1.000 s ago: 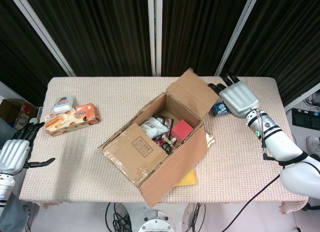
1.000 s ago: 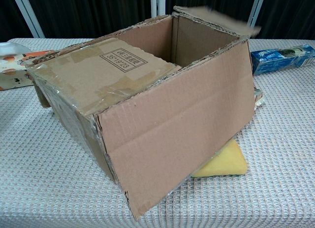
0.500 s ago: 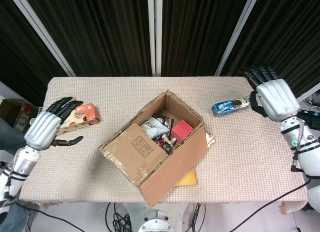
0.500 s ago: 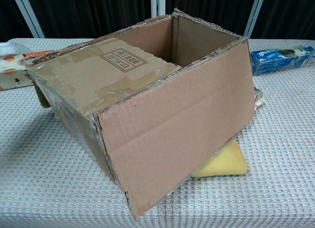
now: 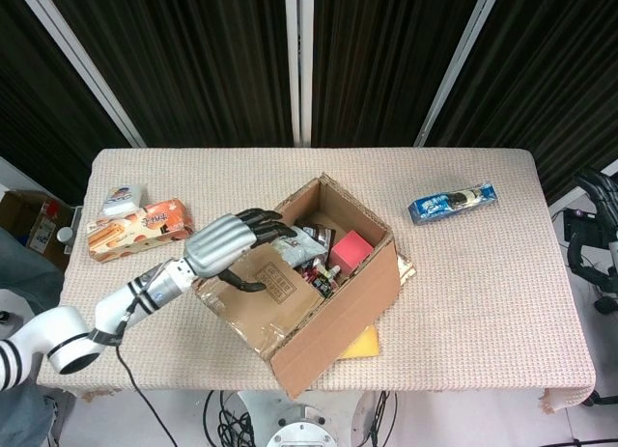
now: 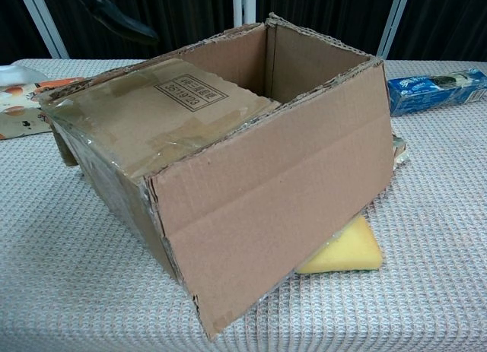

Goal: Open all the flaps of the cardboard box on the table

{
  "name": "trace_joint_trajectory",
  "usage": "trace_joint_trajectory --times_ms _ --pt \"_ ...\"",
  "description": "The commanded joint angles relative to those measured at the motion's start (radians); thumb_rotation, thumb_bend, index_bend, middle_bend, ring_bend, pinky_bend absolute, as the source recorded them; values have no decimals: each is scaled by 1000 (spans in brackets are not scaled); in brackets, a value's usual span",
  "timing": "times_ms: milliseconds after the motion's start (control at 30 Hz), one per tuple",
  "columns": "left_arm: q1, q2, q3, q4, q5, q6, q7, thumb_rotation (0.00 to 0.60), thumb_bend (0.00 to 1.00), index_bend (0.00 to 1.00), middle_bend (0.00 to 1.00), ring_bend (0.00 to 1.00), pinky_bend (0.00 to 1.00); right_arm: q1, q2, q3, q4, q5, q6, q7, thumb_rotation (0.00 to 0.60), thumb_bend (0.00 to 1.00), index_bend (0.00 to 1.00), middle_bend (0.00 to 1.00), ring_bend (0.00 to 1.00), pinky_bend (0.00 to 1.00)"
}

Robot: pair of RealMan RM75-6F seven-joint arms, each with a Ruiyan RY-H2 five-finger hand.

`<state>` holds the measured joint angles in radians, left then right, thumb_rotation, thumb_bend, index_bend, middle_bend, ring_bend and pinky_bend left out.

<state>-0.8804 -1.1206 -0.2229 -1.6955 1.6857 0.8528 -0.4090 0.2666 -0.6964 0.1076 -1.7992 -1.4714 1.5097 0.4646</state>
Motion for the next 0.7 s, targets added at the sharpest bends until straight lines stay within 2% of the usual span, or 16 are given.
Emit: trace_joint_trajectory --times_ms 33,267,467,533,600,700 --pt "-50 -57 14 44 -15 -48 -5 532 143 189 239 126 183 -60 -31 -36 51 -50 48 20 600 609 0 0 0 0" --pt "-95 -96 50 89 -17 -86 44 530 143 228 263 126 182 -103 -42 -20 87 -40 97 41 600 616 0 0 0 0" --pt "-113 -74 81 70 -32 -120 70 526 162 282 291 125 182 -106 -57 -4 104 -44 96 53 600 618 0 0 0 0" --pt "-120 -62 90 63 -36 -131 69 512 213 290 297 125 182 -104 -61 1 108 -44 88 57 600 620 0 0 0 0" --pt "-123 -57 94 58 -40 -126 63 484 315 295 303 125 182 -101 -65 8 111 -41 82 60 600 622 0 0 0 0" --pt "-123 -58 93 61 -39 -105 57 444 414 300 303 124 182 -99 -70 14 114 -41 77 65 600 623 0 0 0 0"
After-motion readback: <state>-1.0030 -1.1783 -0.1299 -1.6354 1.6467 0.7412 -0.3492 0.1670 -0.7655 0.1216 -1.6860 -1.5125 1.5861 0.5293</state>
